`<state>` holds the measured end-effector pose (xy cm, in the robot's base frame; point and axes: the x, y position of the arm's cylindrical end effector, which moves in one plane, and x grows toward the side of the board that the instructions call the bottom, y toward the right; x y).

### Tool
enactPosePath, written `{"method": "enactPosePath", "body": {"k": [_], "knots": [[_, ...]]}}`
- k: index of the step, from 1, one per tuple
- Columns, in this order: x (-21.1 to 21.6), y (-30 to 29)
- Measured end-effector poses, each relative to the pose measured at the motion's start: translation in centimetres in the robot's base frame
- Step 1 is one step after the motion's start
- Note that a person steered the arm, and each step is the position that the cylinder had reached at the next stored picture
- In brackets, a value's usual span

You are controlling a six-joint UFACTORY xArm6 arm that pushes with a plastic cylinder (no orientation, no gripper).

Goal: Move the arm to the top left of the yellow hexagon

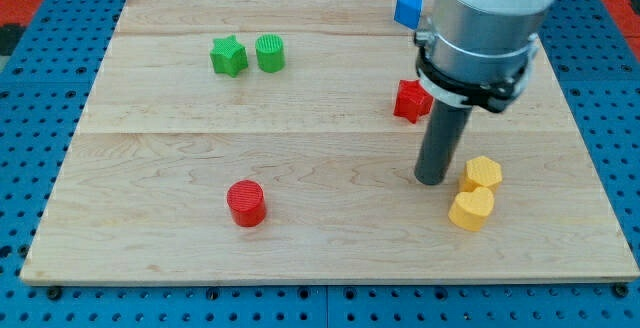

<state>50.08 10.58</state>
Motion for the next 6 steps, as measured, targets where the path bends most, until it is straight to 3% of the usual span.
{"method": "enactPosePath", "body": {"k": [4,6], "knots": [[-0.5,1.9],[-1.0,0.2]]}}
